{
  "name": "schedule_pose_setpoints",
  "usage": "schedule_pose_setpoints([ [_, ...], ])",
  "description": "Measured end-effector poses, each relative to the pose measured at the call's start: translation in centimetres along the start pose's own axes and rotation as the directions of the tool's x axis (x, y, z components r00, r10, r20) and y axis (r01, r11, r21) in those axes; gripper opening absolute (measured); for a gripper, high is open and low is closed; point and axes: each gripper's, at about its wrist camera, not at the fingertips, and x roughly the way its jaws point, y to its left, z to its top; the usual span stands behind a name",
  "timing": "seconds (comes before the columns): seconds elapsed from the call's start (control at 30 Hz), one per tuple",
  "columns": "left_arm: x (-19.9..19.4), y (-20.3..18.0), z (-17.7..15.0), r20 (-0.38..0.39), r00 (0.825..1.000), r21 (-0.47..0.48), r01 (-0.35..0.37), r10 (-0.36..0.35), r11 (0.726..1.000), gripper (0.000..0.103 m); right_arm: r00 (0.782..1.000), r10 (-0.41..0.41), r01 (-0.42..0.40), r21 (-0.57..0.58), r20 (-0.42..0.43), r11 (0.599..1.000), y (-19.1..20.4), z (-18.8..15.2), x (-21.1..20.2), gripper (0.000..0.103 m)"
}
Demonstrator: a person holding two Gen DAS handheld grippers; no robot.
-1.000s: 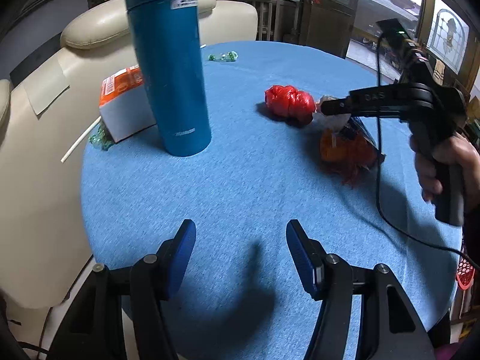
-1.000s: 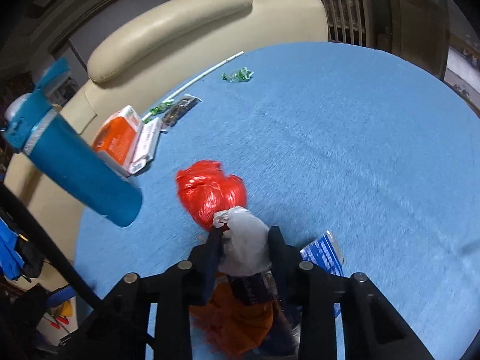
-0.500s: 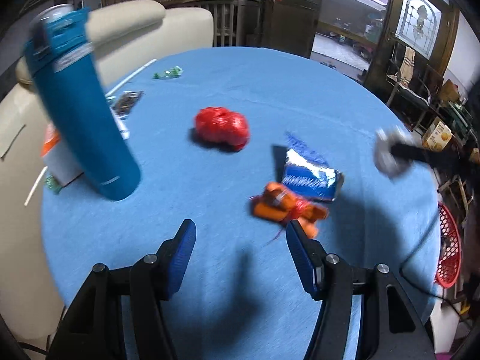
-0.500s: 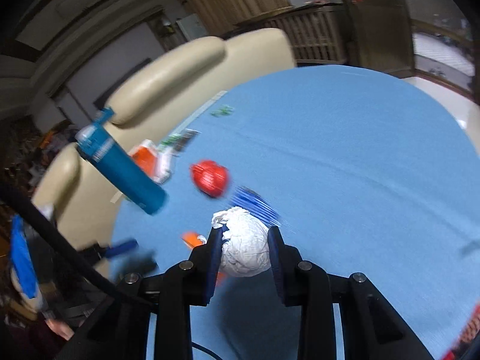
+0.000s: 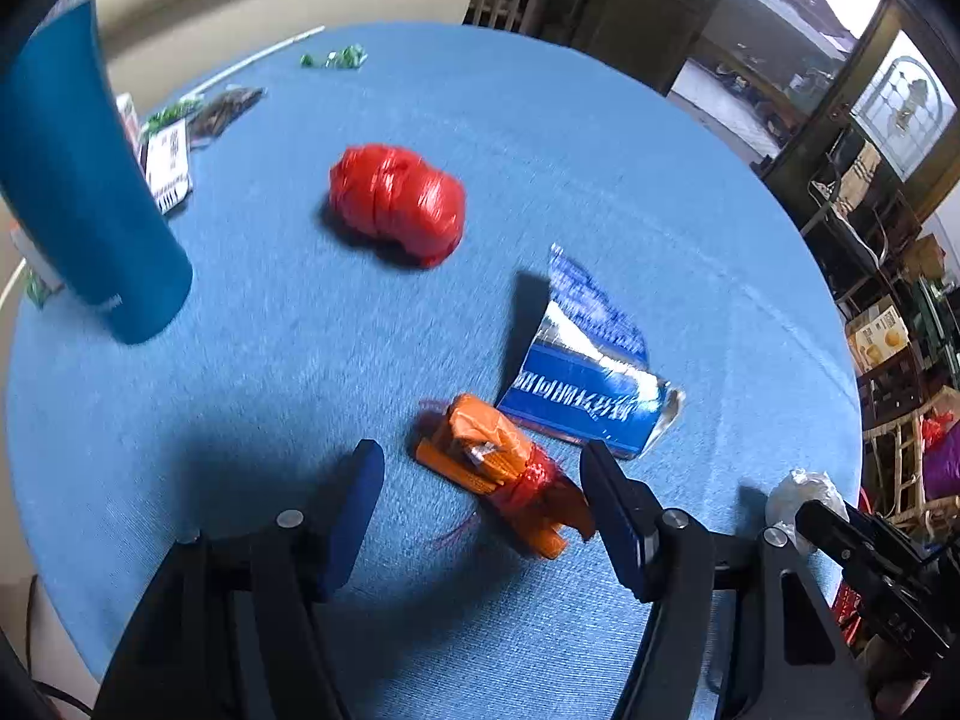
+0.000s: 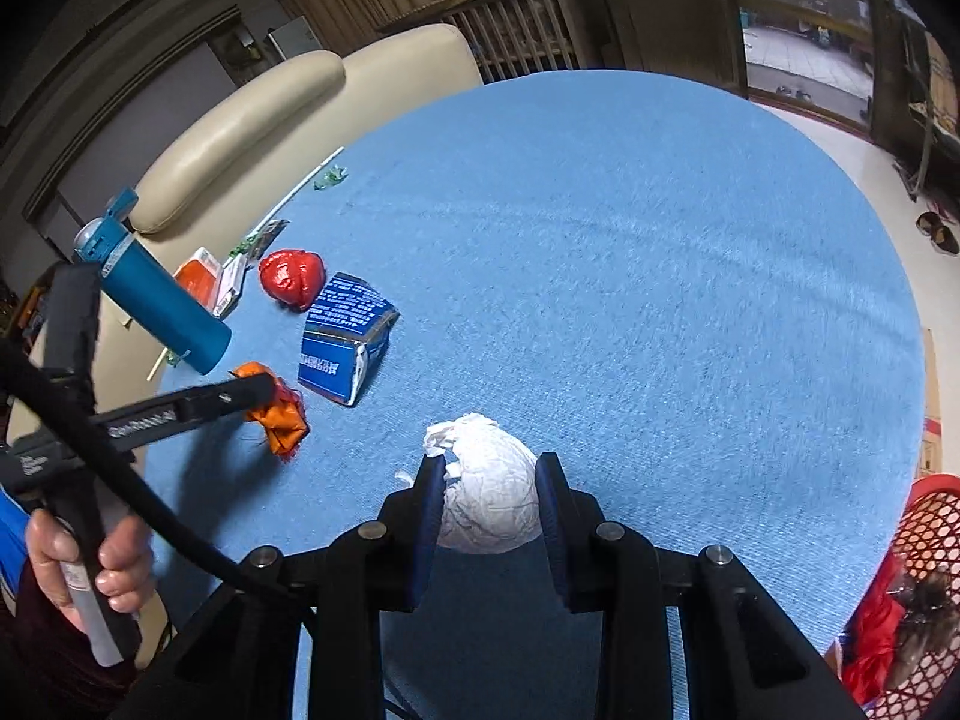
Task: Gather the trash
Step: 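Grasp the white tissue with the right tool while the left tool grasps the orange net bag, then lift the tissue and orange net bag and carry them toward the red basket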
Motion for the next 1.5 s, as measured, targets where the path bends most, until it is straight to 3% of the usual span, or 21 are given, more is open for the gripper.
schedule_pose_setpoints([
  [0.07,0.3,0.2,-0.1,-0.007,1.000,-0.010,0.013,-0.013,1.000,0.066,1.000,0.006,-0.006,-0.001,-0.008,1.000,0.2,-0.2,0.3,0.035],
  [0.13,0.3,0.4,-0.2,-0.015,0.999,-0.018,0.037,-0.037,0.999,0.052,1.000,0.004,-0.004,-0.005,-0.006,1.000,0.4,-0.3,0.7,0.035],
  [0.27,-0.1,-0.1,-0.6,-0.003,0.999,0.009,0.053,-0.053,0.999,0.039,1.000,0.010,-0.010,-0.006,-0.010,1.000,0.3,-0.5,0.9,0.037],
  [0.37,-0.7,-0.9,-1.2,0.005,0.998,0.021,0.061,-0.061,0.998,0.023,1.000,0.025,-0.025,-0.001,-0.006,1.000,0.1,-0.7,0.7,0.037],
  [0.63,-3.2,-1.2,-2.4,0.044,0.996,0.052,0.074,-0.076,0.996,0.023,0.998,0.042,-0.042,-0.003,0.040,0.999,0.4,-0.8,-1.3,0.035],
  [0.93,-8.6,-4.9,-3.3,0.146,0.989,0.169,-0.003,-0.022,0.986,0.023,0.991,0.054,-0.053,-0.011,0.124,0.999,0.8,-1.0,-5.7,0.035],
  [1.23,-14.2,-10.8,-5.6,0.311,0.950,0.324,-0.126,0.020,0.937,0.023,0.978,0.040,-0.036,-0.022,0.206,0.999,0.5,-2.3,-10.6,0.035],
  [1.5,-16.5,-13.8,-7.1,0.378,0.926,0.390,-0.171,0.012,0.905,0.023,0.966,0.027,-0.023,-0.019,0.257,1.000,-0.1,-3.6,-13.6,0.035],
])
